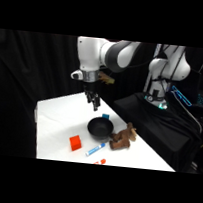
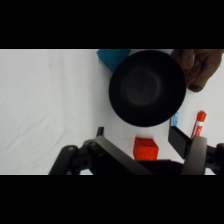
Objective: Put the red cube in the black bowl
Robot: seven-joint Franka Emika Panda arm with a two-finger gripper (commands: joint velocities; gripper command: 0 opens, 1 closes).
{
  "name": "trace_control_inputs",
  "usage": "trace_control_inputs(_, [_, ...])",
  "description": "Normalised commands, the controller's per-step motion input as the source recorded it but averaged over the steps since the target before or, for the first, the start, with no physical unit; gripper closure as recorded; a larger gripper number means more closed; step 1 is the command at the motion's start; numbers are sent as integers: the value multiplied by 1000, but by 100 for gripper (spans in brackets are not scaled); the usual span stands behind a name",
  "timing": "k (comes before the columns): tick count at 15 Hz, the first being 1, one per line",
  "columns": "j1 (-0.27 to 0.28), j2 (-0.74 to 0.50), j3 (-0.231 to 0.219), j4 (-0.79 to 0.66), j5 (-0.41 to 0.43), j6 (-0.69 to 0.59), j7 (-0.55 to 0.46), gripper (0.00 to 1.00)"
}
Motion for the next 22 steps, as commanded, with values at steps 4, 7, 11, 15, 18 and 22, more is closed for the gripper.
trace_control_inputs(4, [28,373,44,482,49,40,145,0])
trace_control_inputs(7, [87,408,9,494,-37,127,277,0])
trace_control_inputs(11, [89,406,1,493,-20,85,237,0])
trace_control_inputs(15, [76,346,-17,401,-21,99,173,0])
trace_control_inputs(18, [60,294,-19,316,-2,90,127,0])
trace_control_inputs(22, [53,242,-12,242,12,84,88,0])
